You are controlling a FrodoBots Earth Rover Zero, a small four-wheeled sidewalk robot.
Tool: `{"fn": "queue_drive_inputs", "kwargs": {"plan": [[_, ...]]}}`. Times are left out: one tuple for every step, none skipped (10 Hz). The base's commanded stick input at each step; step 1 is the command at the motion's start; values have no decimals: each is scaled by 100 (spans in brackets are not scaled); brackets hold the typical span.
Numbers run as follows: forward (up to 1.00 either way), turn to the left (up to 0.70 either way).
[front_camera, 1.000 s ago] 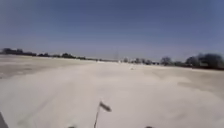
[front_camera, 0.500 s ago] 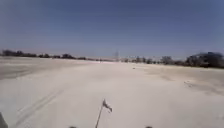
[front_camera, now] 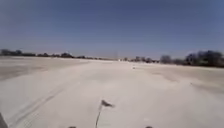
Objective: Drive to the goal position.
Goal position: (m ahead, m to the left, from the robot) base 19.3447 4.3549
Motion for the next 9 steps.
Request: {"fn": "queue_drive_inputs", "kwargs": {"plan": [[70,0],[70,0],[70,0],[70,0],[70,0],[70,0],[70,0],[70,0],[70,0]]}}
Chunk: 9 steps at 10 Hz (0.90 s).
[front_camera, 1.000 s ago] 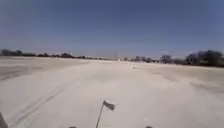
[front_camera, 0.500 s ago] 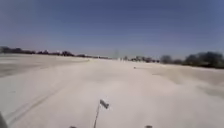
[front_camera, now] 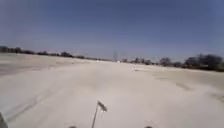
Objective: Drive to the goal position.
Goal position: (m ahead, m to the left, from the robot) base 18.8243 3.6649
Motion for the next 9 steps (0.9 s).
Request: {"fn": "queue_drive_inputs", "kwargs": {"plan": [[70,0],[70,0],[70,0],[70,0],[70,0],[70,0],[70,0],[70,0],[70,0]]}}
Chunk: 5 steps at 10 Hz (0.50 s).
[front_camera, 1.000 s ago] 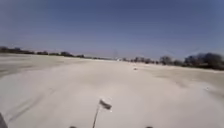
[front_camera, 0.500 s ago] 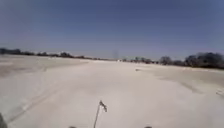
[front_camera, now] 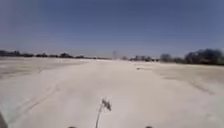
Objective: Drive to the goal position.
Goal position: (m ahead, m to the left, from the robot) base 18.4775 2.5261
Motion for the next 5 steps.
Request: {"fn": "queue_drive_inputs", "kwargs": {"plan": [[70,0],[70,0],[70,0],[70,0],[70,0]]}}
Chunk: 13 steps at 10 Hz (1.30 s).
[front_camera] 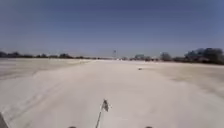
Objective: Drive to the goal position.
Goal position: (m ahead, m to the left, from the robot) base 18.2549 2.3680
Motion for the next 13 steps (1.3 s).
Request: {"fn": "queue_drive_inputs", "kwargs": {"plan": [[70,0],[70,0],[70,0],[70,0],[70,0],[70,0],[70,0],[70,0],[70,0],[70,0],[70,0],[70,0],[70,0]]}}
